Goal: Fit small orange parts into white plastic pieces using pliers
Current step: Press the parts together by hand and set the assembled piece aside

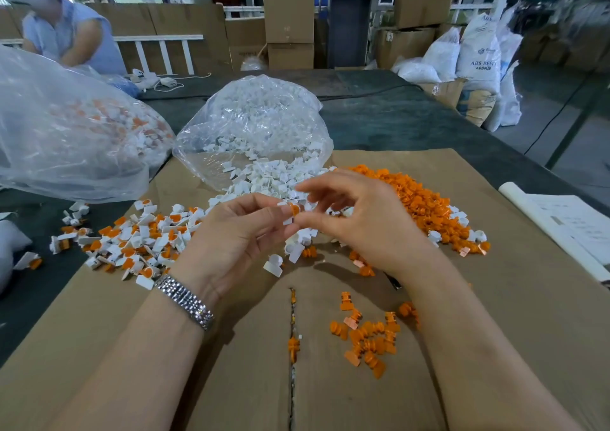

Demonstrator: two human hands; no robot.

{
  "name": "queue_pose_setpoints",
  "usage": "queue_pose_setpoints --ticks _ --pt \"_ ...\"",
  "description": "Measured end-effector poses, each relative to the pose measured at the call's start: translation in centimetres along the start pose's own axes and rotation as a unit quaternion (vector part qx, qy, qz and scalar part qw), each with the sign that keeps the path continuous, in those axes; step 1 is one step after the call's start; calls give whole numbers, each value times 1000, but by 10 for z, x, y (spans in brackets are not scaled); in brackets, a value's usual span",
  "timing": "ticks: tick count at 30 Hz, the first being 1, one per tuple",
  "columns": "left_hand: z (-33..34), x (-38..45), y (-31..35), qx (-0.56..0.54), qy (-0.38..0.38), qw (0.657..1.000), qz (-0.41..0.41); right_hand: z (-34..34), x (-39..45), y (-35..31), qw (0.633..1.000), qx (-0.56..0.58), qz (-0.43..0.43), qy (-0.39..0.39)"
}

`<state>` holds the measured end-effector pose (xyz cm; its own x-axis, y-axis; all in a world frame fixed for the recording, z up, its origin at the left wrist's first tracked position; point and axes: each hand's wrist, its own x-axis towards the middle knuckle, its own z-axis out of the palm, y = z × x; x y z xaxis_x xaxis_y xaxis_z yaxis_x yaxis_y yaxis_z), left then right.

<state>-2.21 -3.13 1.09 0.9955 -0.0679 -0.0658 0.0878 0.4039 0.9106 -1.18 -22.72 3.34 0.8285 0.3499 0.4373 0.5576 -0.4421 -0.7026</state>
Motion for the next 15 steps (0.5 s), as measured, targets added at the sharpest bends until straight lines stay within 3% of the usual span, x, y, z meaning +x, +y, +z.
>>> queue_pose_setpoints --ticks 2,3,5,7,9,15 --pt "-1 1 1 -27 8 1000 -13 -11 1 5 997 6 65 40" --pt "-1 1 1 -28 13 999 -16 -16 2 10 992 -47 107 45" --pt "-2 1 1 -16 20 1000 -18 -24 0 22 953 -212 215 -15" --pt "-3 2 1 -12 27 999 -18 -29 -3 30 897 -305 305 -97" --pt "-4 4 1 -17 39 999 -17 -31 -5 32 877 -324 332 -127" --pt "-5 7 -1 -40 60 997 -16 -23 -6 25 876 -357 305 -115"
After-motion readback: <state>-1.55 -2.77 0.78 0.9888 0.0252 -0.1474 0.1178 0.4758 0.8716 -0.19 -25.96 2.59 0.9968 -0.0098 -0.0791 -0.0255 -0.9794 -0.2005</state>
